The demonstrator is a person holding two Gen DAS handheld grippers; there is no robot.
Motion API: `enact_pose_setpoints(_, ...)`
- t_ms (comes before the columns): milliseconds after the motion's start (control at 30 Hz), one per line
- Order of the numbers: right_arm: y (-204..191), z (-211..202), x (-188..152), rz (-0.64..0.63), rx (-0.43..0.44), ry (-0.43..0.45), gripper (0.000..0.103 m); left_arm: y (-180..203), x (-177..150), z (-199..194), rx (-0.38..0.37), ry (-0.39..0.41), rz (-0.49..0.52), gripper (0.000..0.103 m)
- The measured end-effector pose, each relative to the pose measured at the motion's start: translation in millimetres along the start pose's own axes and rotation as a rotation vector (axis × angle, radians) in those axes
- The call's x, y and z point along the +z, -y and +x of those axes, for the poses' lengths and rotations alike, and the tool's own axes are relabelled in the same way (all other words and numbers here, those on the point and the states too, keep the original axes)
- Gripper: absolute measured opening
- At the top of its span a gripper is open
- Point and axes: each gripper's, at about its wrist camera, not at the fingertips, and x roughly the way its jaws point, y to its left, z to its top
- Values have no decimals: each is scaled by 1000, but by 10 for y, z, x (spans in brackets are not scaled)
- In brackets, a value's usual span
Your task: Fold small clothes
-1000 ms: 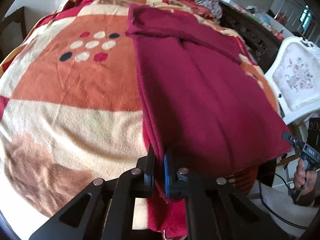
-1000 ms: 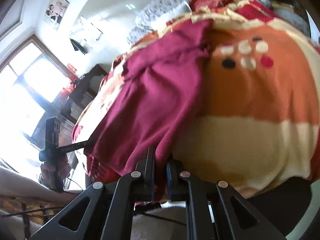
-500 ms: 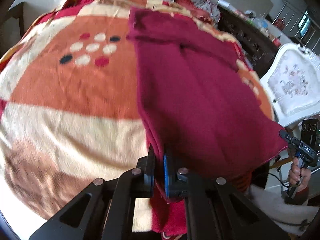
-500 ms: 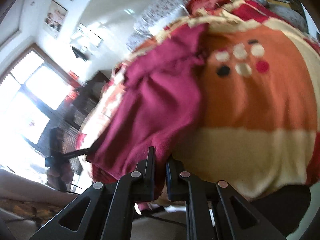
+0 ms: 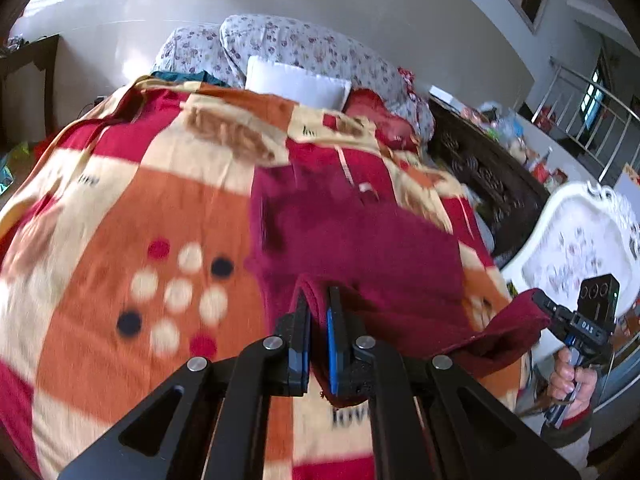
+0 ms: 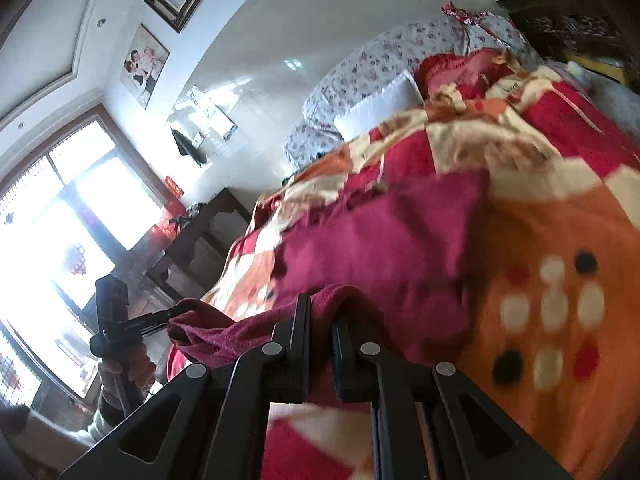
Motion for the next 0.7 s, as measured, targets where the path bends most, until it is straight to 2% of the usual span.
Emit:
enact_pose_setpoints(200,274,432,591,21,-53,18,10,-97,649,619,35,2,-39,6)
enact_pose_setpoints(367,596,862,967,39,-140,7,10,-31,1061,1112,66,-20,-1,6)
enact_pose_setpoints(400,712,978,1034,58,-183,7,10,-44,1095,1194,74,-22,-10,6)
enact_pose_setpoints(533,1160,1338,1164,187,-199,-8,11,-118,1269,1599,89,-49,-21,10)
enact_pose_setpoints(600,1286,1479,1209,209,-216,-35,12,-186,1322,1752,79,-76,-47,12)
enact_pose_setpoints(667,1331,1551,1257,191,-229,-52,13,-252,1354,1802,78,-78,-72,24)
enact_pose_setpoints(700,1331,1553,1283,180,-224,-45,14,-285,1377,1778,101,-48,-79,43)
